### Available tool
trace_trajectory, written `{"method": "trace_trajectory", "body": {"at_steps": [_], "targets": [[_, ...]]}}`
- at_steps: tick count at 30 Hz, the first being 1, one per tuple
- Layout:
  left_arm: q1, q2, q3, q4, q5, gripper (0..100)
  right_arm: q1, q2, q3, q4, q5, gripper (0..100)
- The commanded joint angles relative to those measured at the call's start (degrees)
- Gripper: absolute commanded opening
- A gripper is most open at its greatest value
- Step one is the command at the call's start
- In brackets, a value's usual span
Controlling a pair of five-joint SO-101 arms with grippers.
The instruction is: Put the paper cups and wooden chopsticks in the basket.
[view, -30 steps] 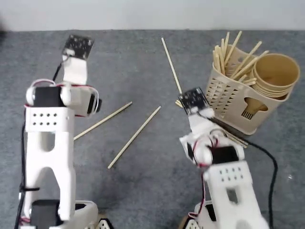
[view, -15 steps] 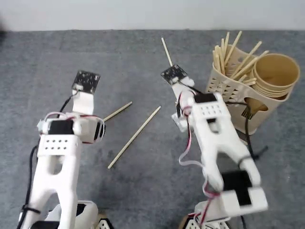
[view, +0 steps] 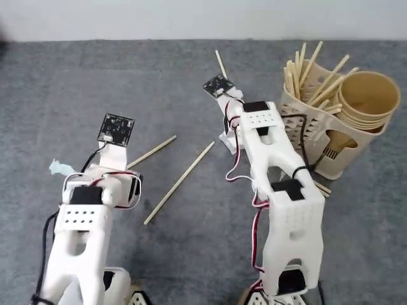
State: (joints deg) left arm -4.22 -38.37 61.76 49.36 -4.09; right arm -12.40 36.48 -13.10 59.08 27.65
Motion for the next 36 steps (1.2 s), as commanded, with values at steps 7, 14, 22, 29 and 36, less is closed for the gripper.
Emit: {"method": "trace_trajectory", "body": {"at_steps": [7, 14, 22, 29, 36], "targets": [[-0.1, -3.0, 0.0, -1.3, -0.1, 16, 2.4, 7.2, -14.9, 12.3, 0.7, 19.7], [-0.1, -3.0, 0.2, -1.3, -0.1, 16, 2.2, 8.5, -16.1, 16.5, 1.0, 3.2], [-0.1, -3.3, 0.7, -1.4, -0.1, 16, 2.0, 7.6, -16.2, 19.6, 3.9, 0.8], [-0.1, -3.0, 1.0, -3.1, -0.1, 16, 0.8, 0.5, -16.2, 22.8, 3.8, 0.8], [-0.1, -3.0, 1.0, -3.1, -0.1, 16, -0.6, -10.0, -16.2, 28.9, 3.7, 0.8]]}}
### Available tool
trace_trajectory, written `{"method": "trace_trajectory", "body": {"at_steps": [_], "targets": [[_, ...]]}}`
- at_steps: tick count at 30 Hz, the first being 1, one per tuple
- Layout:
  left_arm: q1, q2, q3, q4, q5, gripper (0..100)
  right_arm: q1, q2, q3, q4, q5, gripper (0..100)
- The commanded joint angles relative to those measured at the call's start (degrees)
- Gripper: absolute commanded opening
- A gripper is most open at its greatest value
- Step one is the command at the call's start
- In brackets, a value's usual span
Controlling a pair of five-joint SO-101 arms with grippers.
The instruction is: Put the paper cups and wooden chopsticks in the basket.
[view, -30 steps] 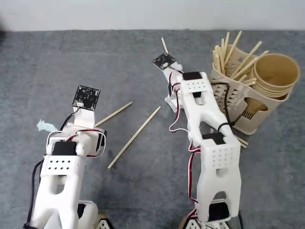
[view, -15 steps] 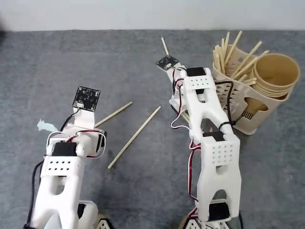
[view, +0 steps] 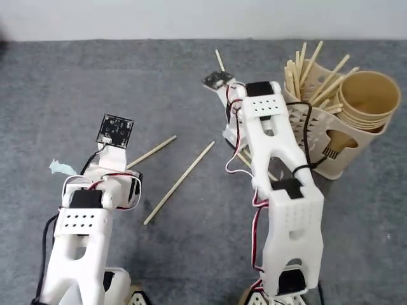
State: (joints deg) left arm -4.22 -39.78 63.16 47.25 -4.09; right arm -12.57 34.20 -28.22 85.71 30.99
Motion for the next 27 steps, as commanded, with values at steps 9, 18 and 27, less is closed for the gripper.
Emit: {"method": "trace_trajectory", "body": {"at_steps": [9, 18, 27], "targets": [[-0.2, -1.7, -0.4, -0.8, -0.1, 16, 0.1, -7.3, -0.7, 7.3, -1.9, 7.9], [-0.2, -1.7, -0.4, -0.7, -0.1, 16, 0.5, 3.3, -0.7, 7.9, -5.7, 35.9], [-0.2, -1.7, -0.4, -0.8, -0.1, 16, 1.0, 12.0, -1.0, 6.8, -5.5, 34.0]]}}
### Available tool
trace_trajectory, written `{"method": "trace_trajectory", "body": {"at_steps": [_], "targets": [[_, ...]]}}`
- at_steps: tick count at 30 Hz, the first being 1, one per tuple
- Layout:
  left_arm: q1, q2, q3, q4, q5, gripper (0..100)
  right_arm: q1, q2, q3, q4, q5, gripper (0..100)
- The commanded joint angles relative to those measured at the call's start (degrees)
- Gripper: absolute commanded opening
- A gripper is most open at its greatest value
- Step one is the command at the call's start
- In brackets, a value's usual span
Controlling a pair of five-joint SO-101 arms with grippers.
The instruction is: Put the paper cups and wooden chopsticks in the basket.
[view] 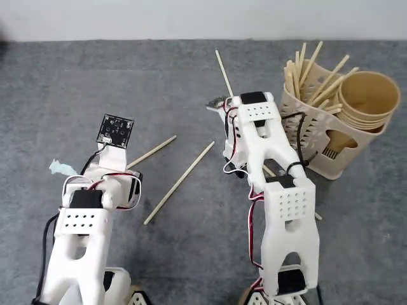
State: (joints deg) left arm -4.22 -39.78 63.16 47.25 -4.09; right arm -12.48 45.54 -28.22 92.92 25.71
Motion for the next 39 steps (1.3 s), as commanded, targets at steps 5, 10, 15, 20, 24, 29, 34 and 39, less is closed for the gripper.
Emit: {"method": "trace_trajectory", "body": {"at_steps": [5, 10, 15, 20, 24, 29, 34, 39], "targets": [[-0.2, -1.6, -0.4, -0.8, -0.1, 16, -0.1, 2.9, -1.0, -0.8, -0.5, 12.0], [-0.2, -1.6, -0.4, -0.8, -0.1, 16, -0.8, 2.9, -1.0, -0.8, -0.5, 2.0], [-0.2, -1.6, -0.4, -0.8, -0.1, 16, -0.9, 1.7, -1.0, -0.8, -0.5, 0.8], [-0.2, -1.6, -0.4, -0.8, -0.1, 16, -0.8, -4.2, -1.0, 0.0, -0.5, 0.8], [-0.2, -1.6, -0.4, -0.8, -0.1, 16, -0.7, -9.2, -0.7, 1.2, -0.5, 0.8], [-0.2, -1.6, -0.4, -0.8, -0.1, 16, -0.8, -15.4, -0.7, 5.6, -0.6, 0.8], [-0.2, -1.7, -0.4, -0.8, -0.1, 16, -0.9, -22.5, -0.7, 7.2, -0.6, 0.8], [-0.2, -1.8, -0.4, -0.8, -0.1, 16, -2.7, -31.9, -0.9, 7.3, -1.2, 0.8]]}}
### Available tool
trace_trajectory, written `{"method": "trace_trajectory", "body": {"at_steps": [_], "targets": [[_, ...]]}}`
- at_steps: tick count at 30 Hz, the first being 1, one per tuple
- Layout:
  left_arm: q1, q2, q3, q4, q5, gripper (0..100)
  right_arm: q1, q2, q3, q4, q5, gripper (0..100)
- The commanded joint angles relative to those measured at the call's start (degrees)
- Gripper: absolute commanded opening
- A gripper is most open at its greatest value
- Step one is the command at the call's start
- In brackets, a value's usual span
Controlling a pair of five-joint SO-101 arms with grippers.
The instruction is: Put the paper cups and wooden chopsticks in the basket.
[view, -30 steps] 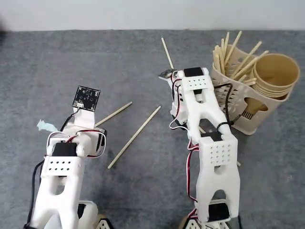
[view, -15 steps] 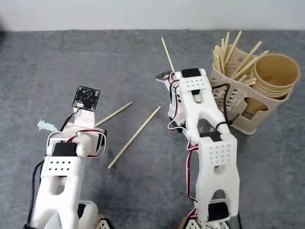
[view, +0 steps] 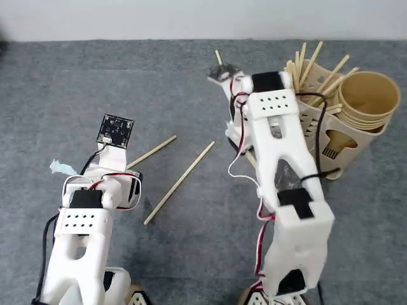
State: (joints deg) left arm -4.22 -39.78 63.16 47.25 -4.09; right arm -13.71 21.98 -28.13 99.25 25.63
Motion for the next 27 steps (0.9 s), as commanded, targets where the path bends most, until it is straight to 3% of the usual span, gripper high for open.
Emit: {"method": "trace_trajectory", "body": {"at_steps": [1, 8, 14, 27], "targets": [[-0.3, -1.8, -0.4, -0.8, -0.1, 16, -2.0, -10.5, -1.1, 0.7, -2.3, 0.8], [-1.7, -1.8, -0.4, -0.9, -0.1, 16, -2.5, -26.2, -1.1, -4.9, -5.9, 0.8], [-1.7, -1.7, -0.4, -0.9, -0.1, 16, 2.8, -35.1, -1.1, -16.0, -10.0, 0.8], [-1.7, -1.6, -0.4, -0.9, -0.1, 16, 13.8, -38.1, -0.2, -43.0, -19.0, 0.8]]}}
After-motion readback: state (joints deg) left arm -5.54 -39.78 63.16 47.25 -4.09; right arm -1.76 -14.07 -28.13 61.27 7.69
